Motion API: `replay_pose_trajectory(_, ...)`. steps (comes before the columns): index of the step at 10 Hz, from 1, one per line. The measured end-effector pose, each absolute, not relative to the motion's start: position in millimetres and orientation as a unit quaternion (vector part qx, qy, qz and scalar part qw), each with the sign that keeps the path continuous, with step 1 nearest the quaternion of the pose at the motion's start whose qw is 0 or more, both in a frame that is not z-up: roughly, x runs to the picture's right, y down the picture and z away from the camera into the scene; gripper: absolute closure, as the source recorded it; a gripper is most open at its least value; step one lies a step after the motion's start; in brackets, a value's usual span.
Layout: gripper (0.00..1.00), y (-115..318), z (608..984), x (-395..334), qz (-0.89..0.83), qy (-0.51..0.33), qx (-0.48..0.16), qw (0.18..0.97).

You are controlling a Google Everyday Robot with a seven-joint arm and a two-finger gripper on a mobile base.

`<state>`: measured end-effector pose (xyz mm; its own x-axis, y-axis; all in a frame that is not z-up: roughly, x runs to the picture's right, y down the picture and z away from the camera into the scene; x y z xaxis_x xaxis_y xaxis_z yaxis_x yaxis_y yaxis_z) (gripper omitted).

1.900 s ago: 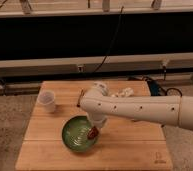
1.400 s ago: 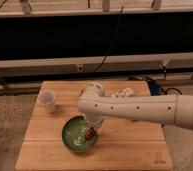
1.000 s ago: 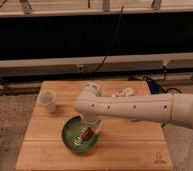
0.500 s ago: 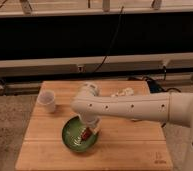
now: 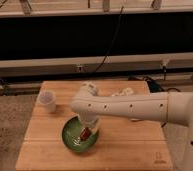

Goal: Place the pepper in the ceramic bowl

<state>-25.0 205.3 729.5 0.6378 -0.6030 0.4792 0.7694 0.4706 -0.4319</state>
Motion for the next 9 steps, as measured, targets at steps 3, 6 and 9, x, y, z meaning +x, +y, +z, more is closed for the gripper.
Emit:
replay_pose_trajectory(3,0.24,204.8,729.4,-27.8,-0.408,-0.132,-0.317,0.846)
replay_pose_trajectory(6,0.20,204.2,729.6,-30.2,-0.410,-0.134,-0.316,0.845)
replay_pose_trajectory(9,0.20,203.5,729.4,-32.6,-0.413,-0.134,-0.315,0.844)
